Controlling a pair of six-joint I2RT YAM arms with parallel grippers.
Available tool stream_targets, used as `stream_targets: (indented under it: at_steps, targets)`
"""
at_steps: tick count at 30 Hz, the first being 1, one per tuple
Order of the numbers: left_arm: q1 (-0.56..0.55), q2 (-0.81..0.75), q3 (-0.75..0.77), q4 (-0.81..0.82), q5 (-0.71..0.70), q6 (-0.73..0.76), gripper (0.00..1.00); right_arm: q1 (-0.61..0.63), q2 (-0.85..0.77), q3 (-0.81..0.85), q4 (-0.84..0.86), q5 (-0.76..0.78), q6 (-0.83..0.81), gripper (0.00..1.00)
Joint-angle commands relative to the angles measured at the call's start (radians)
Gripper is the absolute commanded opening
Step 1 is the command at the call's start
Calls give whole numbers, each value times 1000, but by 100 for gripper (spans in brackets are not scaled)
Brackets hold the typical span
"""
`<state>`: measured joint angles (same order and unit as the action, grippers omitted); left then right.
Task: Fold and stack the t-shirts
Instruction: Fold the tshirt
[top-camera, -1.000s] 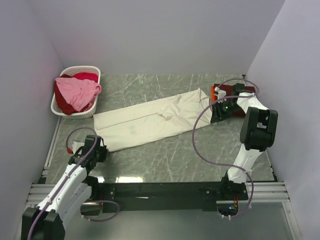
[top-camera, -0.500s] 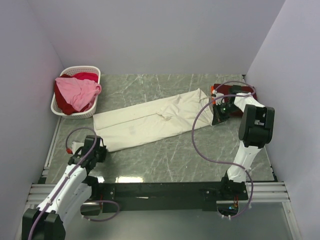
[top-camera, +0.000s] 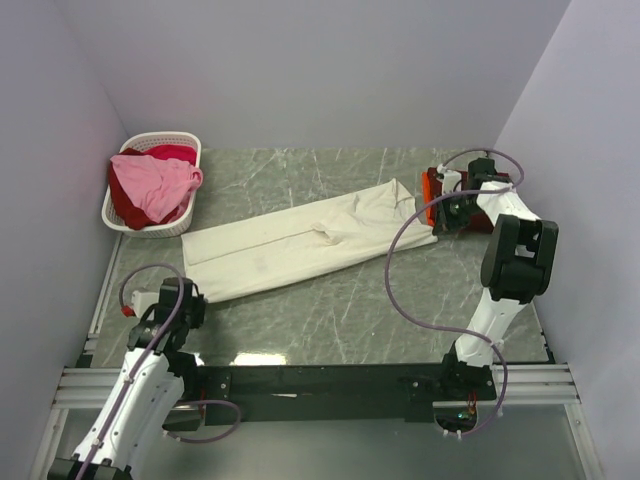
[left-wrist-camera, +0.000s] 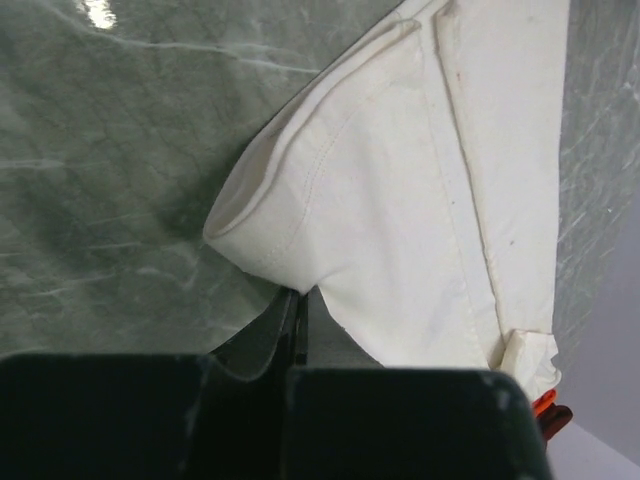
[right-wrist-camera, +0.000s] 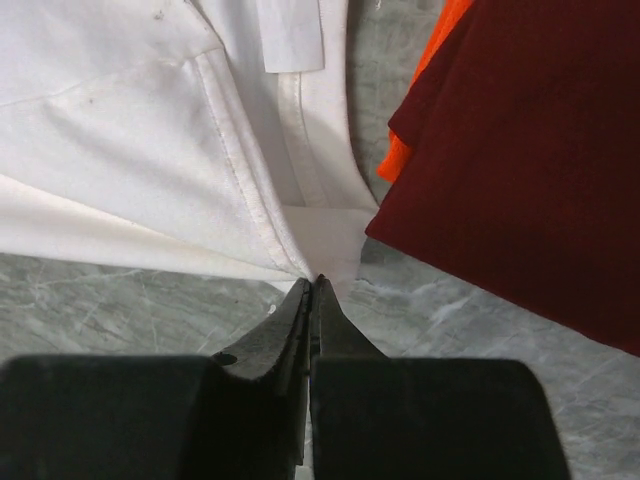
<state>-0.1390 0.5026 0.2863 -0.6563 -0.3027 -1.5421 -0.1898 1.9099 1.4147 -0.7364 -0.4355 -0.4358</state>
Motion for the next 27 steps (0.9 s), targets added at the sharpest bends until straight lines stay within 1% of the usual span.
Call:
stream_targets:
  at_steps: [1,5,9,15,19,27]
  targets:
    - [15,-7,-19,-65,-56,-21,0,-14,5,41,-6,27,-11,0]
    - [15,-18,-22,-66,-44,-21,0,-19,3,26,-35,20,-44,0]
    - [15,-25,-6,-95,-32,-16,0,-25,-34,-13,-24,55,-57,0]
    - [15,-75,50,-132,-12,-9,0,-33,-117,-94,-32,55,-86,0]
    - [15,-81,74,-164,-3,4,0,-34,-155,-164,-3,81,-89,0]
    - [15,-113,73,-192,36,-7,0,-57,-229,-275,8,113,-106,0]
